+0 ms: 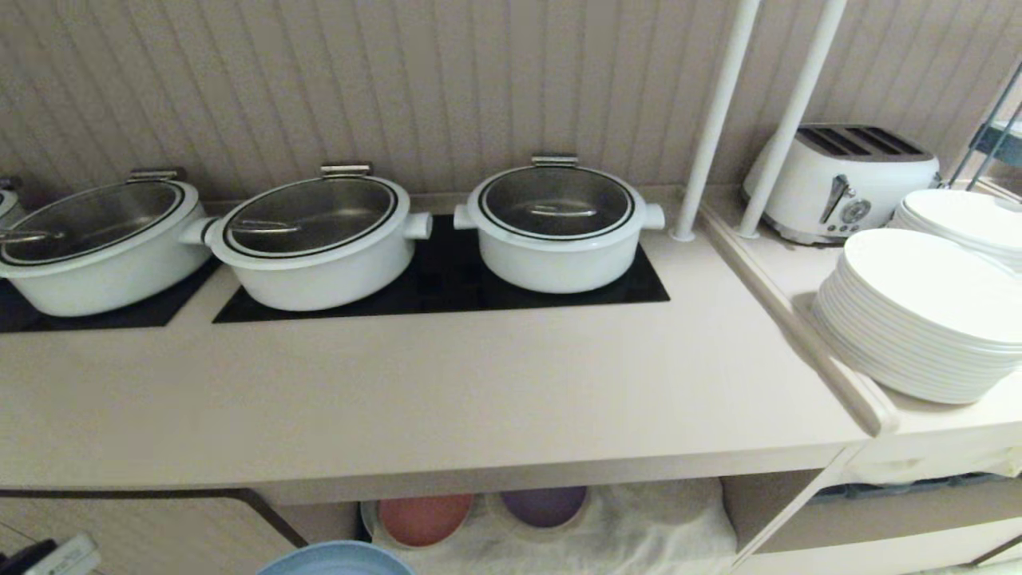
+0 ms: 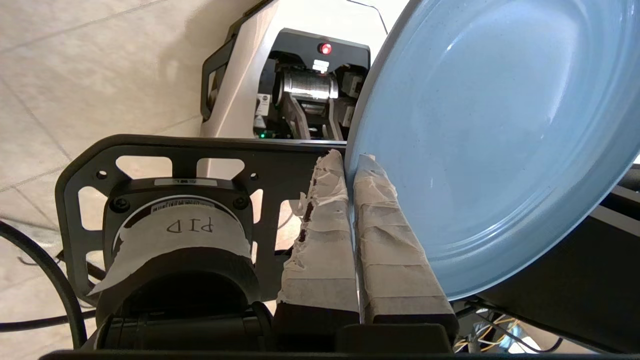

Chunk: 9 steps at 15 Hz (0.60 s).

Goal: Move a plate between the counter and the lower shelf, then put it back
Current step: Put the plate in the cupboard

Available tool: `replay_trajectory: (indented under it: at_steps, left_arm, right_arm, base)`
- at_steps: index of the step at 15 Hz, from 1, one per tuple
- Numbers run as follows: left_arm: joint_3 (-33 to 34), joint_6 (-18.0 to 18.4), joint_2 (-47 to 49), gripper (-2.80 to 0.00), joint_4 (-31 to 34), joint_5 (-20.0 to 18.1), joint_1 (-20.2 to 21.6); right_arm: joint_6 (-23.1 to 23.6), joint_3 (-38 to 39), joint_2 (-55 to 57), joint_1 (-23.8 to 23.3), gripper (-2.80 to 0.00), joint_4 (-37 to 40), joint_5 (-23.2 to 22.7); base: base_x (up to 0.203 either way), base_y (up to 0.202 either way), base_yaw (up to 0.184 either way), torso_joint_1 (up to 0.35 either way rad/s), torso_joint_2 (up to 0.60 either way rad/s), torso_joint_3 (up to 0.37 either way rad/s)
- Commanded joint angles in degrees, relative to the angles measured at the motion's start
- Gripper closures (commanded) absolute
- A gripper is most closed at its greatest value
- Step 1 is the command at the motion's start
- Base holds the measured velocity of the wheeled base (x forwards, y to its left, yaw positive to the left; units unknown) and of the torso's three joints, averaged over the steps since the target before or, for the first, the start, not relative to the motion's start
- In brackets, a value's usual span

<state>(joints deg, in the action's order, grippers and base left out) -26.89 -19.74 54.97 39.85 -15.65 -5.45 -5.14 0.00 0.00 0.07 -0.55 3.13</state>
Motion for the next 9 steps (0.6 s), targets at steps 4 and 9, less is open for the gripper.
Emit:
replay_trajectory:
  at_steps: [4,9]
  left_arm:
    - [0.00,-0.13,-0.66,0.00,0.31,-0.08,0.00]
    - [0.07,-0.13,-1.19,0.00,0.31,-0.17,0.00]
  right_arm:
    - [0.05,0.00,0.00,0.01,0.00,0.00,0.03]
    - [-0.04,0.00,0.00,0.01,0.00,0.01,0.03]
  base:
    - [0.000,-0.195,0.001,0.003,0.00,0.002]
    - [0.000,-0.194,0.001,0.002,0.00,0.002]
